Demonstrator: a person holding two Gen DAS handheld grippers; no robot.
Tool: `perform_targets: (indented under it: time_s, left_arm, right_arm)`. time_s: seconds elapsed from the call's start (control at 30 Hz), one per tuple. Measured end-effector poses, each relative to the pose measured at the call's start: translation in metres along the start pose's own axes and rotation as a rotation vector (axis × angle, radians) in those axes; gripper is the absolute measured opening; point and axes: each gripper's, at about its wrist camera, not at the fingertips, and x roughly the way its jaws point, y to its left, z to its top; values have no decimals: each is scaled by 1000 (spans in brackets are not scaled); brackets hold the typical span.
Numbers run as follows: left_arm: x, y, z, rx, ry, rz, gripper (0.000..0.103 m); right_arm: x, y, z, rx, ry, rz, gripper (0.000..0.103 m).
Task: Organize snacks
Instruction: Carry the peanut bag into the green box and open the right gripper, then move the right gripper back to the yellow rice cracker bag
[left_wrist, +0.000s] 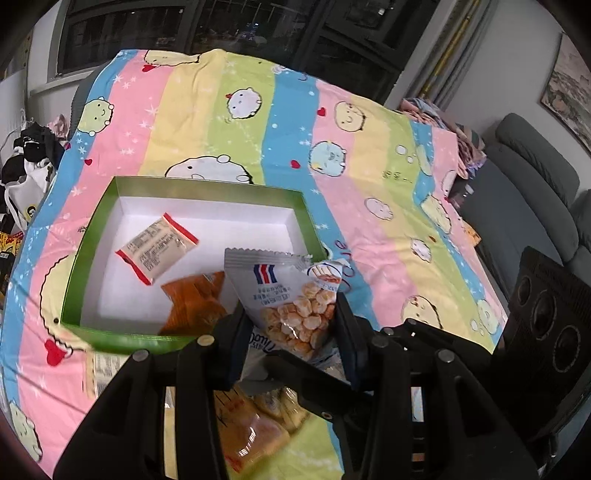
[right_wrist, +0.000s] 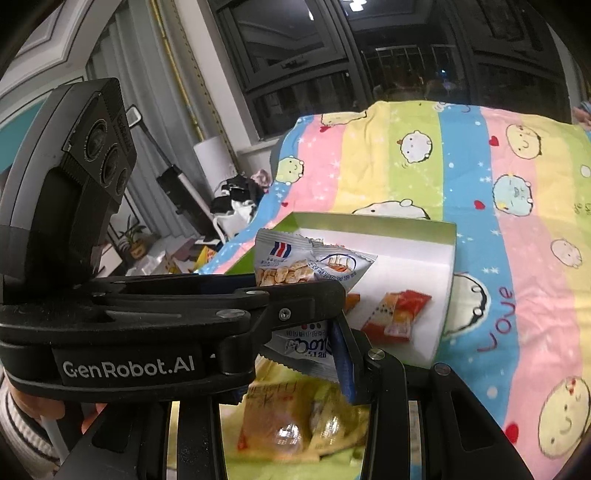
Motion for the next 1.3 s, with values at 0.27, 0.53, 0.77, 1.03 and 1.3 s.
perform_targets:
  time_s: [0.27,0.53,0.77,1.03,1.3]
  left_arm:
    - [39,29,16,-68,60,8,42]
    - [63,48,18,-127,91,61,48]
    - [48,67,17,-170,56,133,75]
    - [6,73,-1,-191,10,145,76]
    - [-25,68,-38,-197,13,127,76]
  right_arm:
    - [44,-17,8,30,59,-19,39]
    - [78,-28,10,74,118,-25,41]
    - [66,-31,7,92,120,-99,59]
    - [9,-32,0,124,39,-99,61]
    - [-29,-28,-21,167,34,-90,61]
